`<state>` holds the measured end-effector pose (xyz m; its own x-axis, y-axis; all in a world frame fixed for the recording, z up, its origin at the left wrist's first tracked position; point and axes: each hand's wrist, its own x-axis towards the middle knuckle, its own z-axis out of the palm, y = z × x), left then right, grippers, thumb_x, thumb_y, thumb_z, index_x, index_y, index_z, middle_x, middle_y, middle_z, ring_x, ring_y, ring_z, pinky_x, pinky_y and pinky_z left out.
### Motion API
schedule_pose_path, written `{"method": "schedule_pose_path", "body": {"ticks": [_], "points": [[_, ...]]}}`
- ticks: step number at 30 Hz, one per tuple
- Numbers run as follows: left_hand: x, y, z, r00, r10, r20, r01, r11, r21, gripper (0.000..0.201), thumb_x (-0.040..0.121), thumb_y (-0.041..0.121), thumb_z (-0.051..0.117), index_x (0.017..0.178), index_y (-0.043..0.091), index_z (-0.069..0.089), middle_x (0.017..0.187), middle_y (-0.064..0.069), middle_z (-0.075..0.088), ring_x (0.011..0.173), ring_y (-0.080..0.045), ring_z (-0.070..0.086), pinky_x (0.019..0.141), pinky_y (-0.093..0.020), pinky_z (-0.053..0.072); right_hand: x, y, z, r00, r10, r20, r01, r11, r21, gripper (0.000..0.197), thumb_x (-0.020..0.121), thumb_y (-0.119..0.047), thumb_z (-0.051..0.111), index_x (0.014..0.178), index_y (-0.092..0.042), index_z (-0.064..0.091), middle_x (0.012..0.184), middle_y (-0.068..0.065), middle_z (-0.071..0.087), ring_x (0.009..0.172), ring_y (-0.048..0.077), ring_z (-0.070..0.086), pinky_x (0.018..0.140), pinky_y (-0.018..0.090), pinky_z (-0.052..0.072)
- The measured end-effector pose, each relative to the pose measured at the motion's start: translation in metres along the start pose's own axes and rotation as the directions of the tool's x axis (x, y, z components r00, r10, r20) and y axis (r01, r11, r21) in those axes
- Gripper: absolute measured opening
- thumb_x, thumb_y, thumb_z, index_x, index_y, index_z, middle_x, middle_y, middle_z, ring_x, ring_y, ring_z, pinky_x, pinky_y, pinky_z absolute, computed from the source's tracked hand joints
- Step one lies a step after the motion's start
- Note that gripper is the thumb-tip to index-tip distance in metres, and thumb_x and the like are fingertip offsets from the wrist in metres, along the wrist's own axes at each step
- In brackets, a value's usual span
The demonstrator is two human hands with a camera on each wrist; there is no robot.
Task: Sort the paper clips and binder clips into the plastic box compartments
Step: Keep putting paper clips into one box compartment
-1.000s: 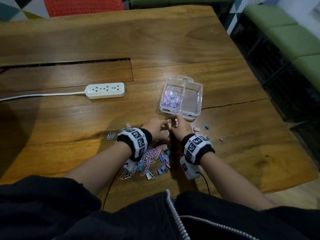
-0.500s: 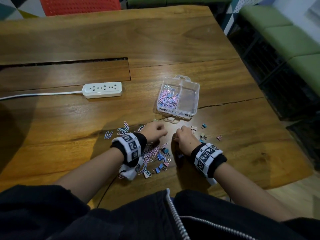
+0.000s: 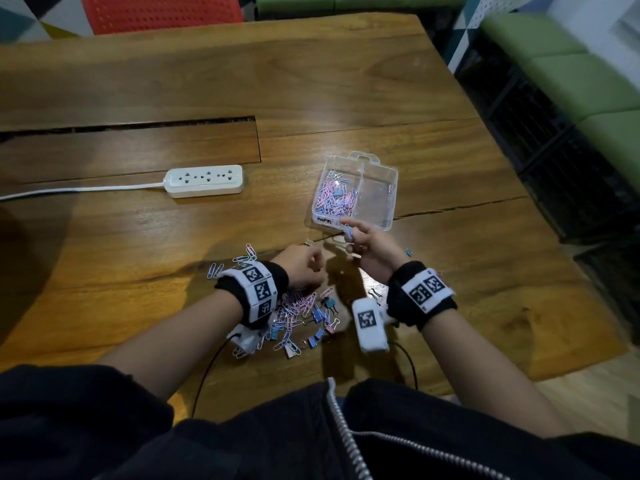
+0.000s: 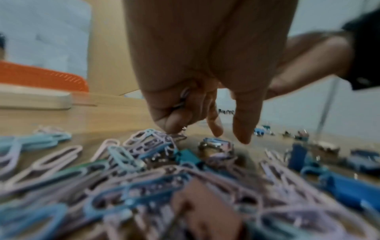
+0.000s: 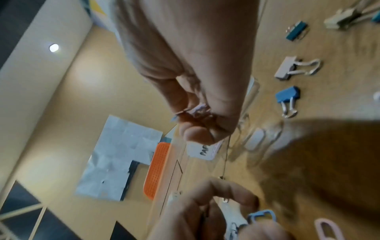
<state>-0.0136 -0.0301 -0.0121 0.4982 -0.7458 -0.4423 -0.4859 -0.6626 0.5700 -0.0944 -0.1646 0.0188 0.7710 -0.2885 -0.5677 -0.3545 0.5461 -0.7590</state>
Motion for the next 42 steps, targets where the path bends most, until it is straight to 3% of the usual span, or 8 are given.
{"method": "schedule_pose_path", "body": {"ticks": [11,16,20,23,26,30,34,42], "points": [[-0.001,0.002,0.008,0.997,0.034,0.067,-0.057,0.923,0.380,0.024,0.094,0.022,0.043,0.100,0.003,0.057,0.103,-0.013,0.056,0.093,-0.027,0.058,0.077,-0.032,0.045,-0.004,-0.013,-0.021,0.947,-0.041,-0.318,0.078,0.992,0.104,0.028,0.092,0.005,0.024,0.094,0.004,0.052,0.076,0.007,0.045,0.059,0.010,0.042,0.053,0.021,0.044],[-0.005,0.004,0.000,0.998,0.018,0.063,-0.014,0.997,-0.074,0.029,0.096,0.017,0.039,0.068,0.016,0.043,0.069,-0.004,0.045,0.058,-0.016,0.043,0.050,-0.018,0.037,-0.028,0.009,-0.023,0.979,-0.039,-0.198,0.025,0.997,-0.075,0.026,0.092,0.005,0.027,0.081,0.000,0.050,0.079,0.010,0.050,0.058,0.012,0.049,0.054,0.019,0.043],[-0.015,0.001,-0.010,0.950,-0.124,0.288,0.305,0.578,-0.757,0.017,0.095,0.010,0.033,0.079,0.011,0.038,0.070,-0.003,0.044,0.050,-0.009,0.037,0.038,-0.016,0.033,-0.036,0.033,-0.018,0.994,0.109,-0.013,-0.110,0.975,-0.194,0.027,0.094,0.000,0.029,0.090,-0.004,0.055,0.073,0.005,0.053,0.058,0.010,0.044,0.052,0.017,0.036],[-0.023,-0.007,-0.014,0.930,-0.072,0.361,0.360,0.385,-0.850,0.013,0.092,0.003,0.035,0.081,0.011,0.038,0.073,-0.006,0.049,0.044,-0.009,0.045,0.033,-0.015,0.036,-0.035,0.044,-0.009,0.985,0.165,0.055,-0.141,0.940,-0.311,0.025,0.096,-0.010,0.033,0.088,-0.010,0.057,0.068,-0.001,0.048,0.056,0.008,0.039,0.048,0.016,0.031],[-0.025,-0.011,-0.012,0.934,-0.132,0.331,0.344,0.581,-0.738,0.015,0.093,0.004,0.035,0.086,0.014,0.044,0.067,-0.002,0.045,0.040,-0.008,0.043,0.034,-0.018,0.034,-0.036,0.049,0.007,0.998,0.068,-0.002,-0.054,0.785,-0.617,0.021,0.092,-0.027,0.047,0.073,-0.016,0.049,0.065,-0.004,0.043,0.056,0.009,0.038,0.049,0.018,0.030],[-0.033,-0.010,-0.003,0.990,-0.100,0.096,0.102,0.995,-0.019,0.021,0.091,0.029,0.050,0.073,0.022,0.043,0.075,0.003,0.050,0.065,-0.012,0.046,0.061,-0.025,0.040,-0.031,0.061,0.017,0.988,-0.154,-0.017,0.039,0.356,-0.934,0.037,0.079,-0.027,0.066,0.062,-0.022,0.034,0.071,-0.004,0.043,0.060,0.007,0.039,0.049,0.019,0.026],[-0.047,-0.011,0.011,0.997,-0.007,0.072,-0.019,0.937,0.349,0.026,0.083,0.040,0.061,0.099,0.021,0.055,0.097,0.001,0.062,0.085,-0.014,0.054,0.072,-0.026,0.044,-0.029,0.061,-0.001,0.988,-0.148,-0.044,0.010,0.351,-0.936,0.030,0.081,-0.013,0.061,0.065,-0.020,0.037,0.084,-0.002,0.052,0.073,0.007,0.050,0.057,0.015,0.033],[-0.041,-0.007,0.025,0.998,0.059,0.030,-0.065,0.942,0.328,0.031,0.085,0.037,0.058,0.110,0.018,0.055,0.108,0.002,0.062,0.102,-0.017,0.057,0.085,-0.028,0.045,-0.040,0.057,-0.018,0.971,-0.227,0.079,0.121,0.176,-0.977,0.027,0.076,-0.022,0.068,0.097,-0.016,0.054,0.101,-0.001,0.044,0.093,0.010,0.040,0.084,0.023,0.037]]}}
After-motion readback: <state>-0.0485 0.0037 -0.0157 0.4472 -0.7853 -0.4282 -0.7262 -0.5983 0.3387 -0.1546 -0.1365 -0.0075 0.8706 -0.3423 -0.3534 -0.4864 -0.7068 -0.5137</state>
